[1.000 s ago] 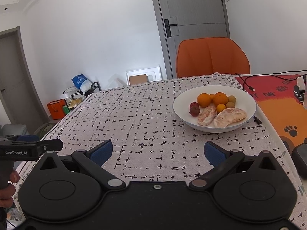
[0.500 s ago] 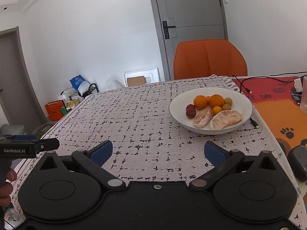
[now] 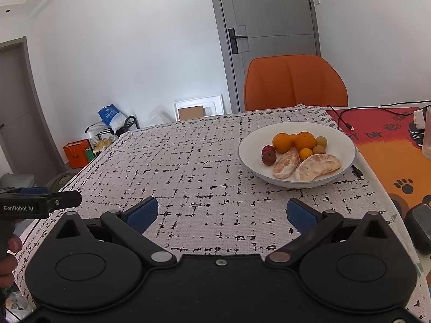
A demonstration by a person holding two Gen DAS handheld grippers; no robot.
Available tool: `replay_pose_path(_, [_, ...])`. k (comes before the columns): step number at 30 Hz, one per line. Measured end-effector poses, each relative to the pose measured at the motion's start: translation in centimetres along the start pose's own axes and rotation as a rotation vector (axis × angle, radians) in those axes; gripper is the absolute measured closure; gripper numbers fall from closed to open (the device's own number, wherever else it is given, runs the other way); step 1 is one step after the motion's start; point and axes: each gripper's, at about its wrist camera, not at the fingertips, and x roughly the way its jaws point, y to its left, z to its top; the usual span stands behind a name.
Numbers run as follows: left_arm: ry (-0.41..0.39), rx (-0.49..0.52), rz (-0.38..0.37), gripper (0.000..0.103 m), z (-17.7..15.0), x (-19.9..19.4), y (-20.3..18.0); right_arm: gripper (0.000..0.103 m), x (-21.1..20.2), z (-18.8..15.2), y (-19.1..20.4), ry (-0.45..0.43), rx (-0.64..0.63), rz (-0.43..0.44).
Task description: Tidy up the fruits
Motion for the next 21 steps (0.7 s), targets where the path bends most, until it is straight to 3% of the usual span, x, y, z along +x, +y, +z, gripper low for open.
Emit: replay_pose_path(21, [-0.013,0.004,-0.008,0.000,0.12,-0.15,0.15,0.000,0.39,-0.24,-0.07,0.012,0.007,-0.005])
